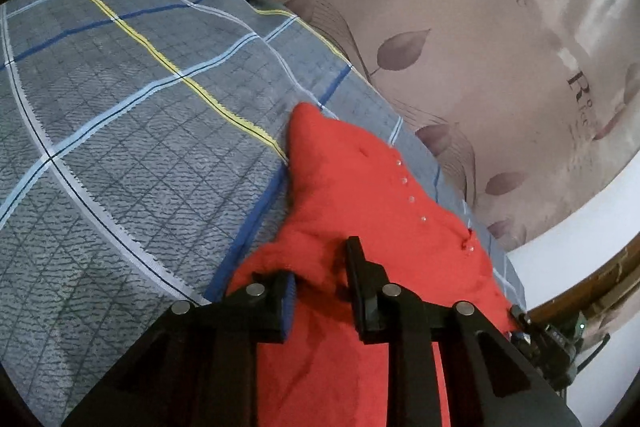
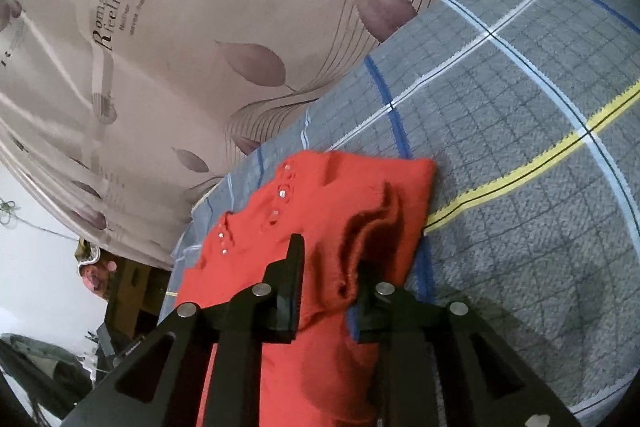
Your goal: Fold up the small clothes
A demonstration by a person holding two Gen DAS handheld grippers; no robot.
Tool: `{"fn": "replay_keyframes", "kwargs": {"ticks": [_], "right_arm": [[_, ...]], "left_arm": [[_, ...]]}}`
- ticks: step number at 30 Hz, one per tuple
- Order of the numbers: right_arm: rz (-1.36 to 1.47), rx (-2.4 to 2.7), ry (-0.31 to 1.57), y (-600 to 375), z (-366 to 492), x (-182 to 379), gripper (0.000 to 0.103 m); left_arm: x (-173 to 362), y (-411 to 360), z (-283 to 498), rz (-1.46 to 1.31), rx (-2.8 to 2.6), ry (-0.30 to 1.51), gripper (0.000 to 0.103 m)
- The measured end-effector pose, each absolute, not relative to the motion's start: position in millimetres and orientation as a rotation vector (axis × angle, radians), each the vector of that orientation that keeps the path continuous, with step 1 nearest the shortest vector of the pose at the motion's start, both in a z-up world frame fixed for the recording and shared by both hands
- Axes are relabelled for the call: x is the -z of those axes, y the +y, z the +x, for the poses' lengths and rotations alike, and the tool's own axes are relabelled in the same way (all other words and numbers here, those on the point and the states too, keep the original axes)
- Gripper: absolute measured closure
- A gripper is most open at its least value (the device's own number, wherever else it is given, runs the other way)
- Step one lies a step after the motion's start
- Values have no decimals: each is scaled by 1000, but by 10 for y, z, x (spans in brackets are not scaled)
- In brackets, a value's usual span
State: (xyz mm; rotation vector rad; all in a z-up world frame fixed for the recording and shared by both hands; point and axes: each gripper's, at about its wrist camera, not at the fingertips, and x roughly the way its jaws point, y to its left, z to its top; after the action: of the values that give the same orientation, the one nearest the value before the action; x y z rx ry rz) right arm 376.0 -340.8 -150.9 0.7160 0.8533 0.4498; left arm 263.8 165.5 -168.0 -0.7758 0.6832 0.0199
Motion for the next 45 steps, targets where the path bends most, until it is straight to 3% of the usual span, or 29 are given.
{"fn": "replay_keyframes", "kwargs": {"ticks": [4, 7, 9, 11, 13, 16, 18, 20, 21, 30, 41, 43, 45], "right_arm": [[819, -447, 869, -3537, 3779, 1596, 81], [953, -417, 839, -3770, 3723, 1671, 78], [983, -386, 805, -3873, 3618, 1643, 75], [988, -360, 779, -3934, 3460, 1581, 74], [985, -377, 771, -3928, 3314, 1517, 74], [932, -436, 801, -3821, 2955, 1408, 73], [850, -488, 853, -3683, 2630, 1328, 67], [763, -513, 886, -3578, 2286, 1254, 47], [726, -523, 899, -3537, 2086, 1228, 44], [660, -496, 946, -3546, 806, 1150, 44], [589, -529, 988, -3129, 187, 1317, 45], [592, -532, 979, -3088, 196, 1350, 49], [603, -518, 983, -3069, 244, 1385, 61]], "left_arm": [[1631, 1603, 2614, -744, -23, 710, 74], [1545, 1504, 2576, -671, -9, 726, 56], [1496, 1451, 2554, -632, -6, 742, 51], [1437, 1419, 2502, -612, 25, 758, 34], [1367, 1416, 2415, -595, 40, 769, 25], [1261, 1442, 2206, -579, 108, 752, 25], [1185, 1442, 2037, -534, 145, 752, 25], [1114, 1448, 1805, -487, 189, 754, 25], [1090, 1447, 1686, -463, 211, 753, 25], [1047, 1455, 770, -415, 296, 748, 25], [1381, 1465, 53, -543, 409, 851, 25], [1392, 1410, -54, -513, 418, 844, 25], [1409, 1361, -106, -474, 407, 846, 25]]}}
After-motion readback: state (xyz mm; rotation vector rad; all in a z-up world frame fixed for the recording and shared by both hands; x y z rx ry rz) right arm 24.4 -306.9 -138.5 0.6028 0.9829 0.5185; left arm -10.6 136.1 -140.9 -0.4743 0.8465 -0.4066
